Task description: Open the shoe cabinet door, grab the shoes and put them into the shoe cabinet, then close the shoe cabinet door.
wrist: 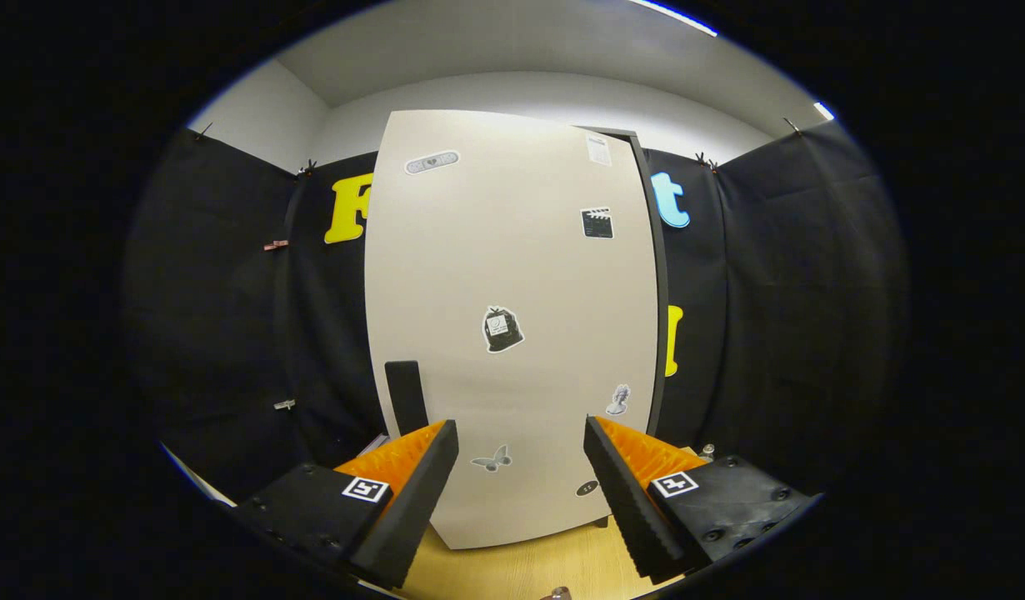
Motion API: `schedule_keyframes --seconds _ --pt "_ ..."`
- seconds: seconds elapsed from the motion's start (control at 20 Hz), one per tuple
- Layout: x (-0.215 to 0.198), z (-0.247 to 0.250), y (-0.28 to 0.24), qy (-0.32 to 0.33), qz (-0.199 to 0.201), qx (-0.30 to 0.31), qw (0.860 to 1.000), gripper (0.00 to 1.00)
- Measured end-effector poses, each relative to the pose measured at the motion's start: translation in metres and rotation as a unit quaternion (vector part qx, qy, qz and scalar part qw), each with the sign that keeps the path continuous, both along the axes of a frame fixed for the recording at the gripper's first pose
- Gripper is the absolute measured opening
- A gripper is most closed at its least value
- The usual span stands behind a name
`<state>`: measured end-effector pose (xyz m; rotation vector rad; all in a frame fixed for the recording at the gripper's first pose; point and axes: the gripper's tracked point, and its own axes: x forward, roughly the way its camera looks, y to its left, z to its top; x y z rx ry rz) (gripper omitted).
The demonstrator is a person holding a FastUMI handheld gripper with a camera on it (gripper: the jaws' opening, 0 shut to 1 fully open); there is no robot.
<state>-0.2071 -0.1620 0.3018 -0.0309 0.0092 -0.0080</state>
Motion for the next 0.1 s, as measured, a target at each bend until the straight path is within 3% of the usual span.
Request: schedule_keyframes --seconds 0.1 --pt "-0.004 -0.0005 0.0013 0.001 0.001 0.0 1.0 0.98"
